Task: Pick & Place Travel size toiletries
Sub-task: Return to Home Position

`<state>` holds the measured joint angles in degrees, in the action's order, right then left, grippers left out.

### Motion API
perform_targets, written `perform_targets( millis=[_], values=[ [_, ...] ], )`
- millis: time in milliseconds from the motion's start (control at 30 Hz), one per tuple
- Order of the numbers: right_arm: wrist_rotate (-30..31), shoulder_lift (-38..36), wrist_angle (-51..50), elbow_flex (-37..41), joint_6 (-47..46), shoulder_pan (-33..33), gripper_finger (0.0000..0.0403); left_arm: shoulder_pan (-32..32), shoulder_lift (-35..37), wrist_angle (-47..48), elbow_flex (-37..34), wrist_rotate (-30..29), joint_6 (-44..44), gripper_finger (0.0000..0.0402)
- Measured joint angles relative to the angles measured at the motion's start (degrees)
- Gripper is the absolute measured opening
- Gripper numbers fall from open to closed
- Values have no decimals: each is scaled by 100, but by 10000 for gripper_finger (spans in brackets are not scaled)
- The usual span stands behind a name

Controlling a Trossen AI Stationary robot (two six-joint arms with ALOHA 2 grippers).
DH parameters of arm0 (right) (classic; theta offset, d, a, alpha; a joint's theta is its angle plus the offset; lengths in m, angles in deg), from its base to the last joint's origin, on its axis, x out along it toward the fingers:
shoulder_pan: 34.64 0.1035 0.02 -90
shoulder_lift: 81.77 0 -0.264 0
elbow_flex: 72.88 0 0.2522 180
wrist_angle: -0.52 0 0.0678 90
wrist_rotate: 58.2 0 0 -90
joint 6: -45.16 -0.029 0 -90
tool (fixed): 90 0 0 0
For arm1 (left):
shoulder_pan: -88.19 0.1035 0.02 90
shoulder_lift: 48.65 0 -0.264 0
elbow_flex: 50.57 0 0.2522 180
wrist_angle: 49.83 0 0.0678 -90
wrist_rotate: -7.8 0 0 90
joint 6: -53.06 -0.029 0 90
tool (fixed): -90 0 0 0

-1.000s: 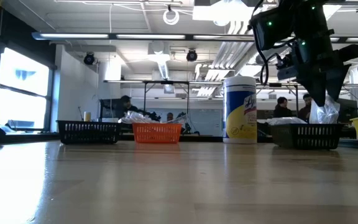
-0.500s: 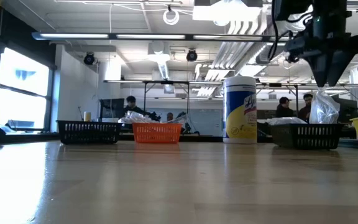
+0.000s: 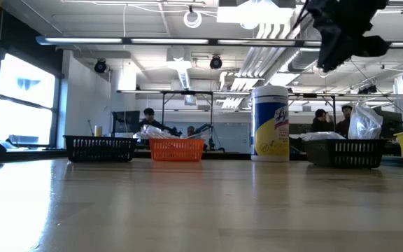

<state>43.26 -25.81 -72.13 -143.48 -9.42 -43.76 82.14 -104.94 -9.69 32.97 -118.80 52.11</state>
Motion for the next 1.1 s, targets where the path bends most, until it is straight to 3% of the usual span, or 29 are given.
perform_targets(
  millis=[467,633,767,1000,1100],
  values=[
    [59,-203,3451,0,2815,-1,77,0,0,384,2,2,0,172],
    [467,-203,4462,0,3648,-1,77,0,0,380,2,2,5,172],
    [715,-203,4813,0,4217,-1,77,2,0,320,2,0,144,172],
    [632,-203,4780,0,4485,-1,73,2,0,248,2,37,138,172],
    [349,-203,4782,0,4470,-1,61,2,0,250,2,350,140,163]
  ],
)
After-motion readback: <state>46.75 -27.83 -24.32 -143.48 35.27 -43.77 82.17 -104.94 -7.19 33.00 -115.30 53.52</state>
